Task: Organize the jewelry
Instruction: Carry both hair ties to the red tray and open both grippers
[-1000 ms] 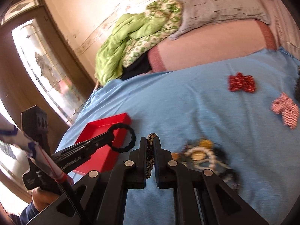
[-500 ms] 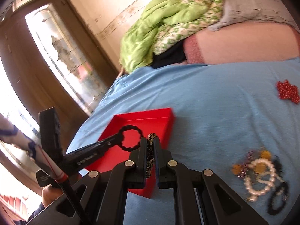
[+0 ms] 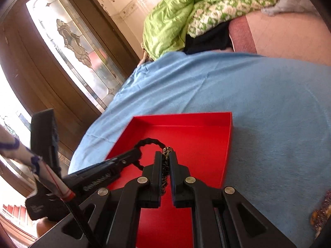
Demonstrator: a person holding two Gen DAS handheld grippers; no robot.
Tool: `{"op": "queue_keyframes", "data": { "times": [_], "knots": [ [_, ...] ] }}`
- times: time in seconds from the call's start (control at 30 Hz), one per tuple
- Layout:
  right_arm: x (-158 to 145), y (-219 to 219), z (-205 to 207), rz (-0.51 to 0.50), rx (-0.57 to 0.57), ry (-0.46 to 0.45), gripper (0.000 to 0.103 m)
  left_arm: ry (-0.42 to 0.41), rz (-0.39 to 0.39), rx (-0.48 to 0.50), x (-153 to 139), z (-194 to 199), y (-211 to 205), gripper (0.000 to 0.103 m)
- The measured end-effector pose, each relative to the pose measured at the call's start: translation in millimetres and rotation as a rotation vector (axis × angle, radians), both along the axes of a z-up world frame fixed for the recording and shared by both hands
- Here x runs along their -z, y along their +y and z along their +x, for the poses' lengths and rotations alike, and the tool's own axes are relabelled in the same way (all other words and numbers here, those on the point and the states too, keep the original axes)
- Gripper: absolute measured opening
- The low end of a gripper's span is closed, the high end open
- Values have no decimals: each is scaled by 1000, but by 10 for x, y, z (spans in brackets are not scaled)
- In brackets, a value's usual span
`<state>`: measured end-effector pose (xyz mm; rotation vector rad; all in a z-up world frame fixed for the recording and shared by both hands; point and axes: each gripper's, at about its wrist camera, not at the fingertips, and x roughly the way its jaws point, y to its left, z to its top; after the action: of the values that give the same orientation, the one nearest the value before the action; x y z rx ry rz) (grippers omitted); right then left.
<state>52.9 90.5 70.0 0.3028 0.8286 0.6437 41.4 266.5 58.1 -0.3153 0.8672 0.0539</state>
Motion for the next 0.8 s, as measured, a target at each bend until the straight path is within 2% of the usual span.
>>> {"op": "queue_keyframes", "data": {
  "times": [0.17, 0.53, 0.57, 0.6, 0.63, 0.67, 0.7, 0.8],
  "knots": [
    [210, -63, 130, -17, 5, 67, 8, 36, -6, -26, 85, 75, 30, 7],
    [221, -62, 122, -32, -1, 77, 10, 51, 11, -55, 131, 66, 39, 9],
    [209, -57, 119, -33, -1, 73, 11, 49, 11, -61, 130, 60, 53, 11],
    [207, -50, 125, -37, 0, 69, 12, 47, 10, -66, 126, 55, 63, 19],
    [202, -49, 116, -44, 1, 64, 13, 42, 12, -73, 118, 43, 72, 32],
    [194, -46, 111, -48, 1, 60, 14, 36, 15, -80, 108, 31, 79, 37],
    [182, -53, 105, -47, 0, 59, 16, 26, 18, -85, 91, 19, 86, 40],
    [158, -72, 92, -43, 3, 53, 16, 9, 16, -96, 57, -9, 112, 40]
  ]
}}
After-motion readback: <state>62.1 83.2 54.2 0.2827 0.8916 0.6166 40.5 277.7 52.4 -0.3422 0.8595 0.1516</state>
